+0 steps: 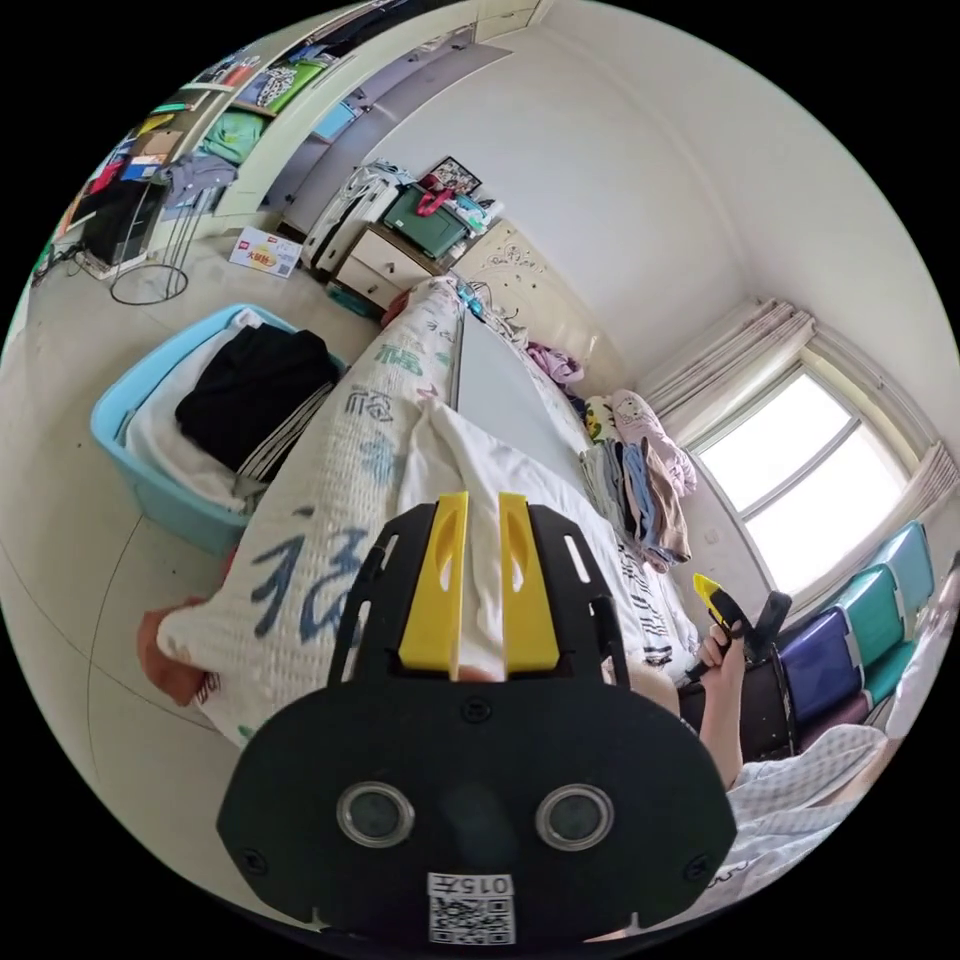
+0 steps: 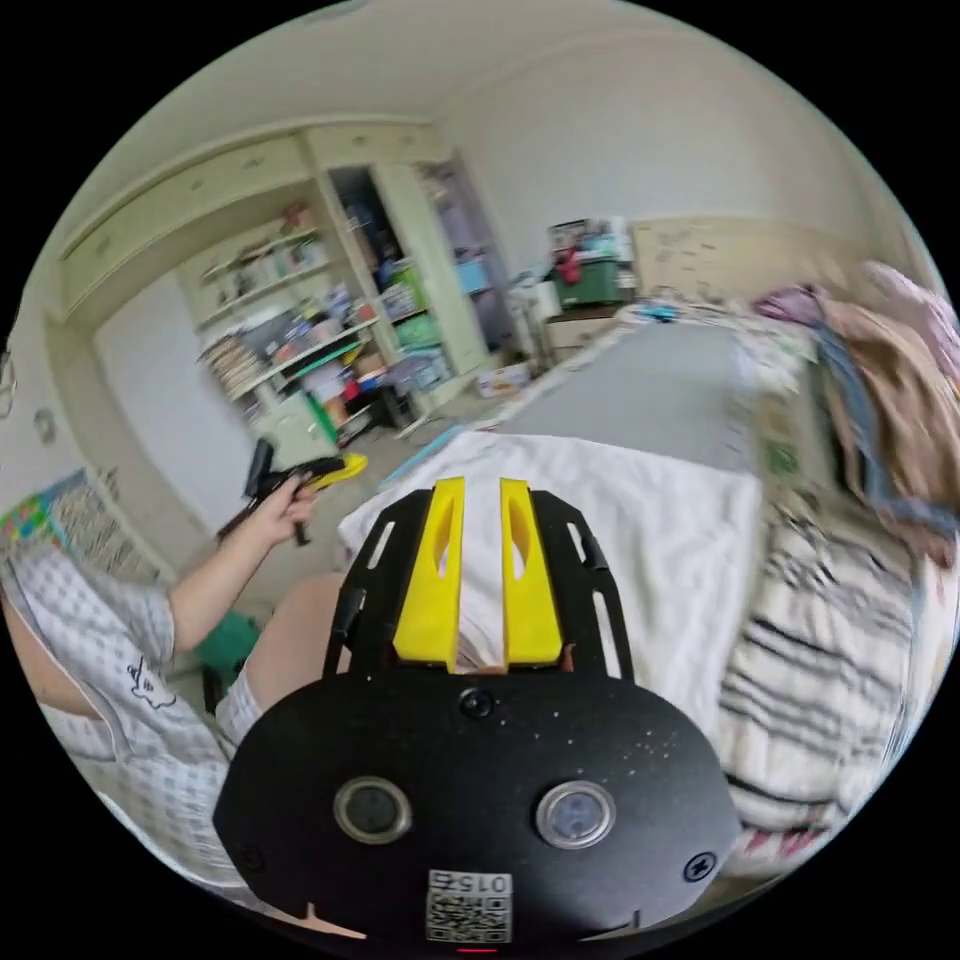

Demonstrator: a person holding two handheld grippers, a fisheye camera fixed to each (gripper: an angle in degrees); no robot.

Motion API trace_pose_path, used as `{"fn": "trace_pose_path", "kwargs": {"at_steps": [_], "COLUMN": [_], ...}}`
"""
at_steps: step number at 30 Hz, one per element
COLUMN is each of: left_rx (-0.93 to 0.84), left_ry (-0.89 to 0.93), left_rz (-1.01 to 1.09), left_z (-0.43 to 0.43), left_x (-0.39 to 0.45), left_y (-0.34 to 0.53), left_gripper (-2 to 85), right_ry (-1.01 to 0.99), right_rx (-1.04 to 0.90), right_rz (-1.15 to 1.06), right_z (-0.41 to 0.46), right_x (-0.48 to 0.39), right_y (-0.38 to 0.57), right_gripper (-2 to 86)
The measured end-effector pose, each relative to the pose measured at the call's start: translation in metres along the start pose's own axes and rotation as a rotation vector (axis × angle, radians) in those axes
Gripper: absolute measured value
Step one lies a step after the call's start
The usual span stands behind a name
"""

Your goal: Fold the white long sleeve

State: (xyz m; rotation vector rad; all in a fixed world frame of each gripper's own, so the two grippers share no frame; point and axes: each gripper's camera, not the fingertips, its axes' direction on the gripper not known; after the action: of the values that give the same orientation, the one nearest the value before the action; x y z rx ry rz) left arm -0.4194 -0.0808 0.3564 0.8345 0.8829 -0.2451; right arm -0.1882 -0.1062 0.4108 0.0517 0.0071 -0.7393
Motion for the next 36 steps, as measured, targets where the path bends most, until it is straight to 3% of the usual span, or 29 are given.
{"fn": "trace_pose_path", "kwargs": {"at_steps": [3,6,12,16,25,30,35,36], "left_rx": [-0.053,-0.141,-0.259,-0.344,-0.276,-0.356,-0.356,-0.362], "left_ry": [-0.008,0.017,-0.032,-0.022,-0.072,-0.219,-0.242,-0.235], "left_rz": [0.001,0.008,-0.05,-0.091,0.024,0.129,0.14,0.131], "left_z": [0.033,0.069,0.135,0.179,0.196,0.217,0.226,0.226], "left_x": [0.002,-0.006,-0.039,-0.06,-0.051,-0.048,-0.055,-0.058], "left_y": [-0.047,-0.09,-0.135,-0.144,-0.166,-0.152,-0.132,-0.13], "left_gripper": [6.7,7.7,8.5,9.1,0.1,-0.3,-0.2,-0.2], "right_ry": [-0.163,-0.172,-0.084,-0.024,0.085,0.052,0.018,-0.078], "right_rx": [-0.251,-0.421,-0.509,-0.521,-0.353,-0.484,-0.482,-0.479], "right_rz": [-0.18,-0.304,-0.421,-0.457,-0.683,-0.749,-0.687,-0.675], "right_z": [0.116,0.211,0.311,0.331,0.317,0.349,0.344,0.336], "right_x": [-0.068,-0.124,-0.179,-0.196,-0.264,-0.278,-0.267,-0.263], "right_y": [-0.053,-0.073,-0.048,-0.027,0.005,0.014,0.006,0.002], "right_gripper": [10.5,12.3,11.8,8.6,0.2,-0.5,-0.7,-0.7]}}
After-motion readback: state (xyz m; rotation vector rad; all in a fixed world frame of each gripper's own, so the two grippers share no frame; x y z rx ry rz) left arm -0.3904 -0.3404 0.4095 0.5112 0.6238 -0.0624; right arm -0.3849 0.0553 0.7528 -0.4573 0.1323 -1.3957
